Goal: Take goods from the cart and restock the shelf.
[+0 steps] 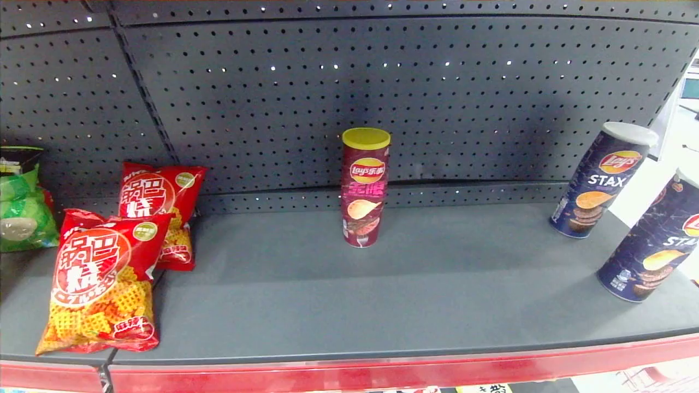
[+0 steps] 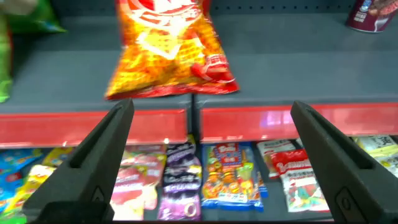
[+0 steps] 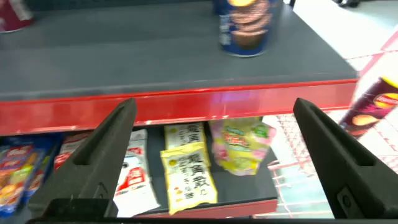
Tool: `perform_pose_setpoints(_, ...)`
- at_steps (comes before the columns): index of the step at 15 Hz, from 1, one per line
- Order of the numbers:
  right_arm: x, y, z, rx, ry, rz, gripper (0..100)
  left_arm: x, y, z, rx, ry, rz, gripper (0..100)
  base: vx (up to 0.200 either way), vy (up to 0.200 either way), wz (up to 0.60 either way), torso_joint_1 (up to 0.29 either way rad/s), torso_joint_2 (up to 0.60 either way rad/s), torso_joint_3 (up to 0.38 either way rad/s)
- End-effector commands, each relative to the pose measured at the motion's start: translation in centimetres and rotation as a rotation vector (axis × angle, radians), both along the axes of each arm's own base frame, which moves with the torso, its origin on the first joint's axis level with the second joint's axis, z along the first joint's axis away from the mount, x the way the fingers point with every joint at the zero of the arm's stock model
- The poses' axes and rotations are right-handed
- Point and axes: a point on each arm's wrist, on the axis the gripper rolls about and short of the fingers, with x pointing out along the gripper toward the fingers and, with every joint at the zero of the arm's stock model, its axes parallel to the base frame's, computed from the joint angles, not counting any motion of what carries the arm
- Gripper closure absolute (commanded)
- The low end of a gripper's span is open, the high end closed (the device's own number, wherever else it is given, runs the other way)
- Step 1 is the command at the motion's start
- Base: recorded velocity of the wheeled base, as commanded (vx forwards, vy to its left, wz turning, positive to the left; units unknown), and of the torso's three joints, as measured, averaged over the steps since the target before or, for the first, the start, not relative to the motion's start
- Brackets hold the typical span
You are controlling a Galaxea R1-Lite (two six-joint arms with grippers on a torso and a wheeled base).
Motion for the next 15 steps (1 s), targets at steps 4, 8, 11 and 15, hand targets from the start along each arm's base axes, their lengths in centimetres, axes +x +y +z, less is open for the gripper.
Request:
perform_pose_setpoints(4, 0.01, 0.00, 0.00, 0.000, 0.001, 0.000, 0, 0.01, 0.00, 0.00, 0.000, 0.001, 0.001, 0, 0.000, -0.200, 0.00, 0.006, 0.00, 0.001)
perform_pose_setpoints(8, 0.01, 0.00, 0.00, 0.000, 0.001, 0.000, 0, 0.01, 0.00, 0.00, 0.000, 0.001, 0.001, 0, 0.000, -0.200, 0.00, 0.000, 0.00, 0.004)
perform_pose_setpoints(11, 0.01, 0.00, 0.00, 0.000, 0.001, 0.000, 0, 0.01, 0.00, 0.00, 0.000, 0.001, 0.001, 0, 0.000, -0.200, 0.00, 0.002, 0.00, 0.005)
perform_pose_setpoints(15, 0.01, 0.00, 0.00, 0.000, 0.001, 0.000, 0, 0.01, 0.00, 0.00, 0.000, 0.001, 0.001, 0, 0.000, -0.200, 0.00, 0.004, 0.00, 0.000)
